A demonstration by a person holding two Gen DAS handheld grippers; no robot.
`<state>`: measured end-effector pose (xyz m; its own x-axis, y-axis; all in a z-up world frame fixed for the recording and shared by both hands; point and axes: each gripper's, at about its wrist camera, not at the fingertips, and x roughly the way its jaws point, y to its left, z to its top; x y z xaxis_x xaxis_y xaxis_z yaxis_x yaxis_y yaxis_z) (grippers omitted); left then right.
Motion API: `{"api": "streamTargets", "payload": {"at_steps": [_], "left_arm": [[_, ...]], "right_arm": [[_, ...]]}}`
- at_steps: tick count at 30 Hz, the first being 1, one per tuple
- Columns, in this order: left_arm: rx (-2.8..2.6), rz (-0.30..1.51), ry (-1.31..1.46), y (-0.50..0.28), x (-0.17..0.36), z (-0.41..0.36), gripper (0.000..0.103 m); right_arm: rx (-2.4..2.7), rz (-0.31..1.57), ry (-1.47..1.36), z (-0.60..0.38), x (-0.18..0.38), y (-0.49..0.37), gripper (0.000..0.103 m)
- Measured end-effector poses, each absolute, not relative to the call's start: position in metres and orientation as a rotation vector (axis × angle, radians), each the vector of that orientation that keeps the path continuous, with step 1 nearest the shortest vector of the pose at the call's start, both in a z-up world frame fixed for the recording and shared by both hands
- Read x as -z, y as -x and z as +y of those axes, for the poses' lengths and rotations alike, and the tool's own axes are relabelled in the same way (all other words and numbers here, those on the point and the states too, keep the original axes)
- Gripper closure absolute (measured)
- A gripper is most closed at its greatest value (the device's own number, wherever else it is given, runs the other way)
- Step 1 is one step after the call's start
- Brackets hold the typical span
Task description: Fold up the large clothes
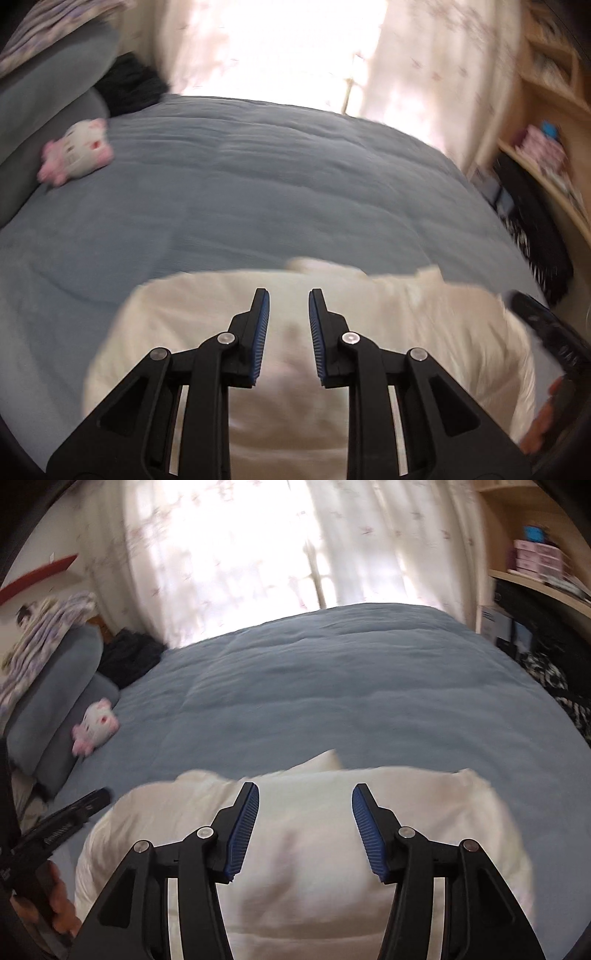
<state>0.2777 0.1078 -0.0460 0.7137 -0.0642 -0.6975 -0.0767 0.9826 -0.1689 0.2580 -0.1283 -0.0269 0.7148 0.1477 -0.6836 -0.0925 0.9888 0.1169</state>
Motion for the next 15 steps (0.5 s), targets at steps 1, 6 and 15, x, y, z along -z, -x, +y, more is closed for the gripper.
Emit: {"api": "streamTargets", "payload": {"at_steps": [1,6,15], "left_arm": [[0.008,0.792,0.175,-0.279,0.053,0.095,0.084],[0.021,0.824,0.031,-0.288,0.088,0.042,0.084],[0.015,0.874,0.071,-0.326,0.123,0.044,0.084]], "right_arm": [[-0.143,0.777,-0.057,-0.116,0.037,-0.261,0.050],[-0.098,0.825,0.028,-0.092,0.084,-0.276,0.050],[-0.065,0.854,-0.012,-0.109,0.127,-0.308,0.047]]}}
